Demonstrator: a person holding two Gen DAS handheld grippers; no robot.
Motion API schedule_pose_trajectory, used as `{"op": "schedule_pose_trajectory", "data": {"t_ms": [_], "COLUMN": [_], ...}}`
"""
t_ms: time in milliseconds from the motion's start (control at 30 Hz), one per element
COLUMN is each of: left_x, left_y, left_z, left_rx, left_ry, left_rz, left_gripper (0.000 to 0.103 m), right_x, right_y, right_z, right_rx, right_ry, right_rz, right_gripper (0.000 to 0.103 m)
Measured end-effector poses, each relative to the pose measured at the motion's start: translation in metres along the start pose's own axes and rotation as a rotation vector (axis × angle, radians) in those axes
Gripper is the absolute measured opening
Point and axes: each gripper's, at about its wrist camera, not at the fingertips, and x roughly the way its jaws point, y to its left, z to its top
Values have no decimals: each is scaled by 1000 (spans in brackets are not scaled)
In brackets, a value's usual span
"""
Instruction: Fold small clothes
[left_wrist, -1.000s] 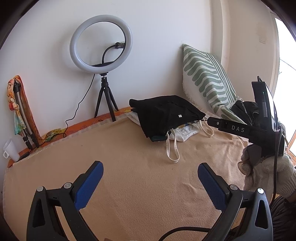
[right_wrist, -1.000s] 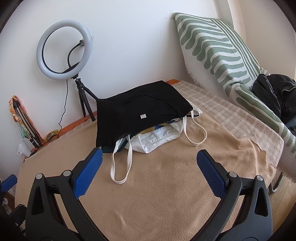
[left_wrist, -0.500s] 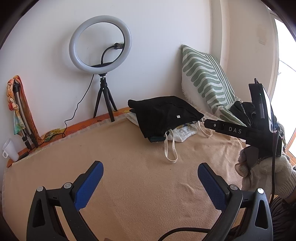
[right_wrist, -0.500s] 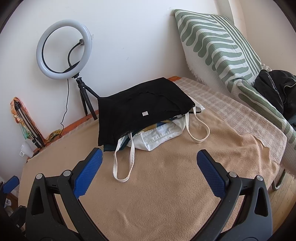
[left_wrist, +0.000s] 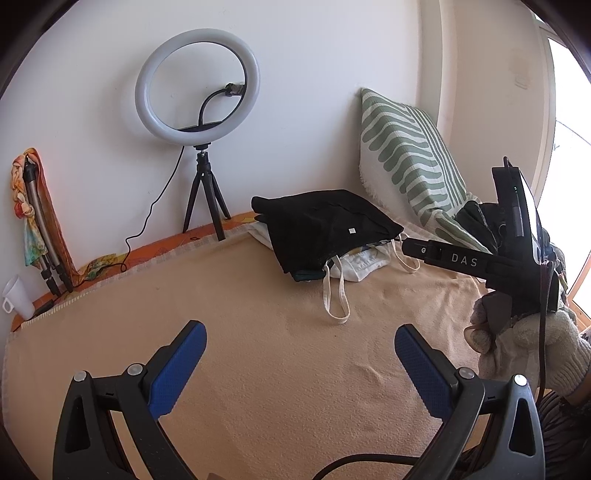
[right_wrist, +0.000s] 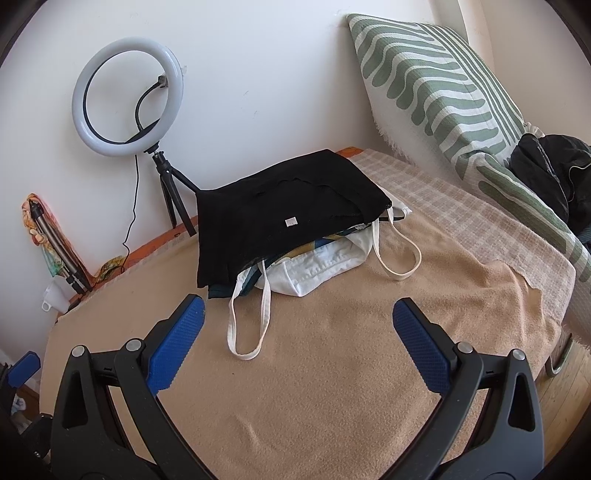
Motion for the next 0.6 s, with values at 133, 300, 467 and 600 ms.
{"op": "schedule_pose_trajectory", "data": {"t_ms": [133, 300, 467, 600], "left_x": [0, -1, -1, 0], "left_y": [0, -1, -1, -3], "left_z": [0, 0, 0, 2], "left_rx": [0, 2, 2, 5], "left_ry": [0, -1, -3, 1], "left_rz": [0, 0, -4, -17], "left_gripper": [103, 103, 103, 103], "right_x": [0, 1, 1, 0], "right_y": [0, -1, -2, -1], "right_z": [0, -1, -1, -1], "right_rx": [1, 11, 11, 11], "right_ry": [1, 6, 8, 9], "right_rz": [0, 2, 3, 5], "right_gripper": [103, 103, 103, 103]}}
